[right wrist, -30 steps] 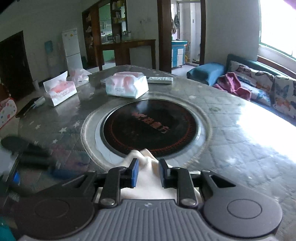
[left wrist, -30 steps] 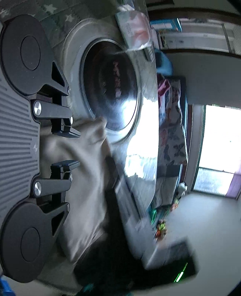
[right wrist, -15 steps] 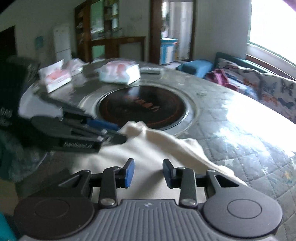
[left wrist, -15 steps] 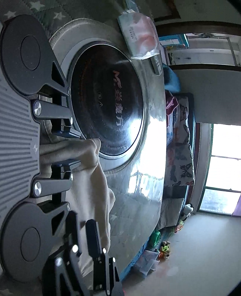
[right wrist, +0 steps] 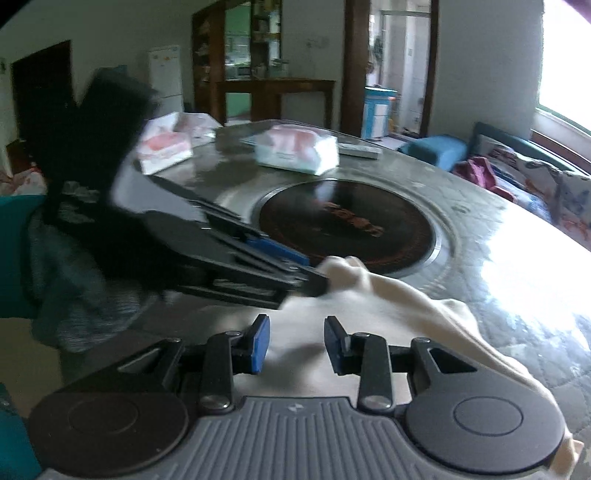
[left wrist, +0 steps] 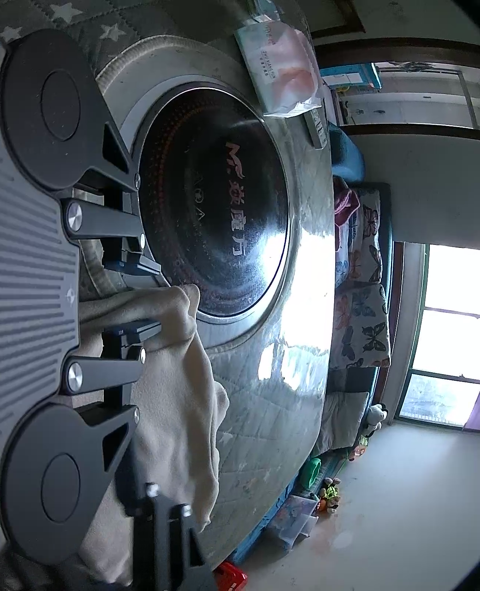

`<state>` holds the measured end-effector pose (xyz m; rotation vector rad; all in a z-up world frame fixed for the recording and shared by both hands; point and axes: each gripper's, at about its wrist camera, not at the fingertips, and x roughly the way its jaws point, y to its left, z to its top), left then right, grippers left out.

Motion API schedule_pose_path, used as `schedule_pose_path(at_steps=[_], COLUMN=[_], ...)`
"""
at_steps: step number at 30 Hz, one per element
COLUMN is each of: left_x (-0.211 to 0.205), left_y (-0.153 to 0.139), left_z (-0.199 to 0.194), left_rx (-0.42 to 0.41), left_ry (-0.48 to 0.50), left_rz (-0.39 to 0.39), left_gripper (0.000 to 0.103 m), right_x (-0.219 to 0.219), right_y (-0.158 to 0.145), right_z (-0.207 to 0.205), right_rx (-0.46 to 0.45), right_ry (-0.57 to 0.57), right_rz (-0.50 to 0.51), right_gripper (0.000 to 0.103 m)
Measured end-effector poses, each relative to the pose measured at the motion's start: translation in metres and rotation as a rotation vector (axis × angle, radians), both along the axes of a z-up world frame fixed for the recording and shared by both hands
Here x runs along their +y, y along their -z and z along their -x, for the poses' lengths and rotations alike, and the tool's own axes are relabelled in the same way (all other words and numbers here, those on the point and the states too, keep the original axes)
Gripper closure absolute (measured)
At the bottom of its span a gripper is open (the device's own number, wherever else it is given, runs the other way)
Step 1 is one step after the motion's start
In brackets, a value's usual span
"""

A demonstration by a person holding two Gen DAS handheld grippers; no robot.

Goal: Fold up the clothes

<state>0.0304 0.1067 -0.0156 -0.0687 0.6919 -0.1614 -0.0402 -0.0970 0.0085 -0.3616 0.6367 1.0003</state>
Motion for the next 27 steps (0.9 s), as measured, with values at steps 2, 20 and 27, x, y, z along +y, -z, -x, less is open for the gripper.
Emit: schedule_pose_path(at_steps=[2, 20, 27], left_x=[0.002, 0.002, 0.001], left_y=[0.000, 0.000, -0.002], left_z=[-0.002, -0.002, 0.002], left_rx=[0.005, 0.007, 0.006], left_ry=[-0.002, -0.004, -0.016], left_rz=[0.012, 0.012, 0.013], left_gripper=[0.072, 0.072, 0.072], right_x=[0.002, -0.017, -0.041], right_y=[0.001, -0.003, -0.004], right_z=[0.006, 0.034, 0.041], right_rx=[0.021, 0.066, 0.095], right_ry=[-0.025, -0.047, -0.001], right_rz=[-0.006, -0.040, -0.060], right_gripper=[0.070, 0.070, 0.065])
